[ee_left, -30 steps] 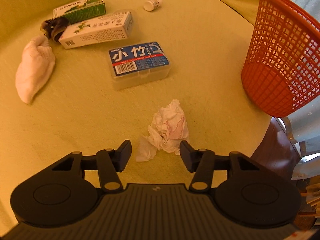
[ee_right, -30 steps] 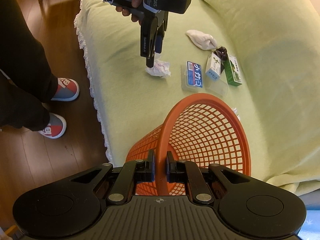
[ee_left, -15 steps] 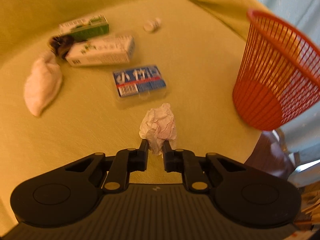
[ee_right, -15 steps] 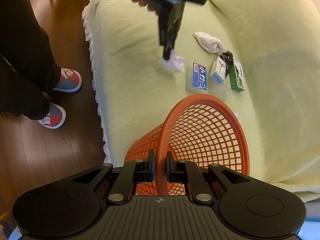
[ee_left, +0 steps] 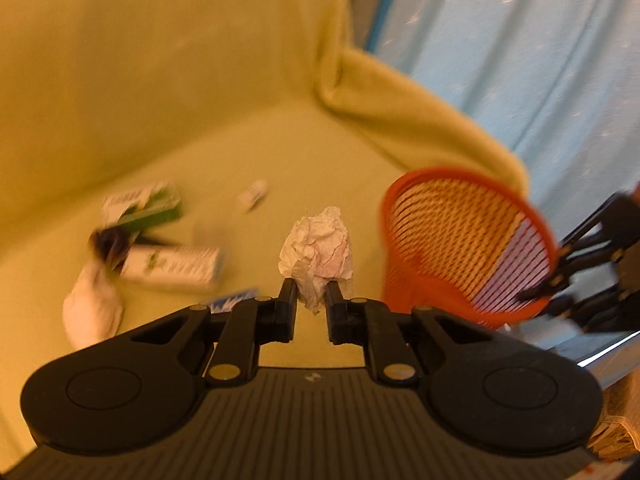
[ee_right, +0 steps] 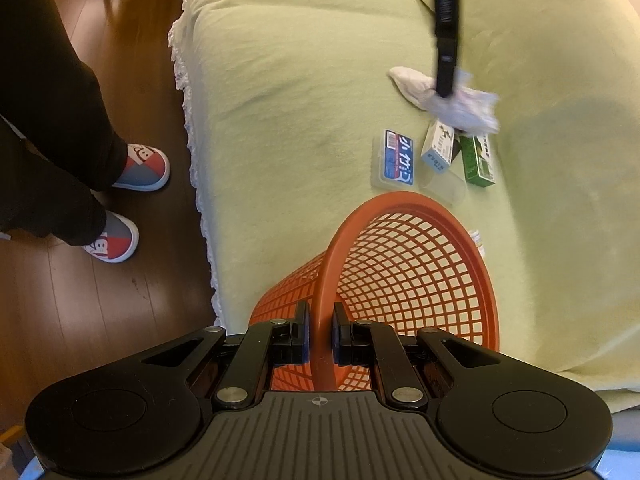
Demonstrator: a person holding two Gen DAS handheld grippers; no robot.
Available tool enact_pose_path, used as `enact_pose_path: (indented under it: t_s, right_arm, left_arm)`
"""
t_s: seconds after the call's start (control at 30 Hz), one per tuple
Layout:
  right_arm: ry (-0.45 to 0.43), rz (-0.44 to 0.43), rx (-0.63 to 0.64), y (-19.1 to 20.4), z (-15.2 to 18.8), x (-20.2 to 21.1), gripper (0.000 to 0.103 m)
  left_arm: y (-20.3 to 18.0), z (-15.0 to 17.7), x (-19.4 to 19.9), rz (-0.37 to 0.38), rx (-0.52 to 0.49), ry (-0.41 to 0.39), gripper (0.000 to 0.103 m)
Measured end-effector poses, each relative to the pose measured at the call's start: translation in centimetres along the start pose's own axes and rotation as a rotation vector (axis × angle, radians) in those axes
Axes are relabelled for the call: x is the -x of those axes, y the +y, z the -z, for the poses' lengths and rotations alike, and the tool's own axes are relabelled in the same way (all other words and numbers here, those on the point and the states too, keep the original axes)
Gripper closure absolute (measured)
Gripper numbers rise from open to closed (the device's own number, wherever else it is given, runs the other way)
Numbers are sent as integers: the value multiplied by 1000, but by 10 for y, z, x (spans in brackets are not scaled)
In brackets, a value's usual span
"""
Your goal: Organize objects
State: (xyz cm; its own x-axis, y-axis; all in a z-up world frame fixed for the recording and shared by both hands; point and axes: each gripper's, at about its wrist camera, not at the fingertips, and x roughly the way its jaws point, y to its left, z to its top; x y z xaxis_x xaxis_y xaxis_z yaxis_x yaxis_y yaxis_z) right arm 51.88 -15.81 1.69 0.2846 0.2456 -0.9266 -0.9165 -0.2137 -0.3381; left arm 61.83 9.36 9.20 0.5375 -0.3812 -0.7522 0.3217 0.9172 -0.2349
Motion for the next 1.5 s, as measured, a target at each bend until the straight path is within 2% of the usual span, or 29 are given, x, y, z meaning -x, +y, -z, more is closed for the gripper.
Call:
enact_pose_path:
  t_s: [0.4,0.53,0.6,0.7,0.9,1.13,1.37,1.5]
  right_arm:
    - [-15,1,-6,1,4,0,96]
    - [-23,1,-10,2,6,-1,96]
    - [-27,1,-10,3,7,0,96]
    - [-30,3,-9,4,8,0,96]
    - [-37,3,-4,5,9,1,96]
    - [-50,5,-4,7,9,0,96]
    - [-36,10,-31,7,7,0,96]
    - [-16,10,-54,10,4,-1,96]
  left_arm:
    - [-67,-48,-11,154,-90,-48,91]
    - [-90,-60,-27,204,-125,-34,91]
    - [-96,-64,-36,220,-127,-10,87]
    - [-98,-66,-43,204,-119,12,77]
    - [-76,-63,-28,141,-54,-7,74]
    - [-21,-43,-3,6,28,-10,71]
    - [41,-2,-3,-116,26,70,69]
    - [68,16,-16,-135,5,124,69]
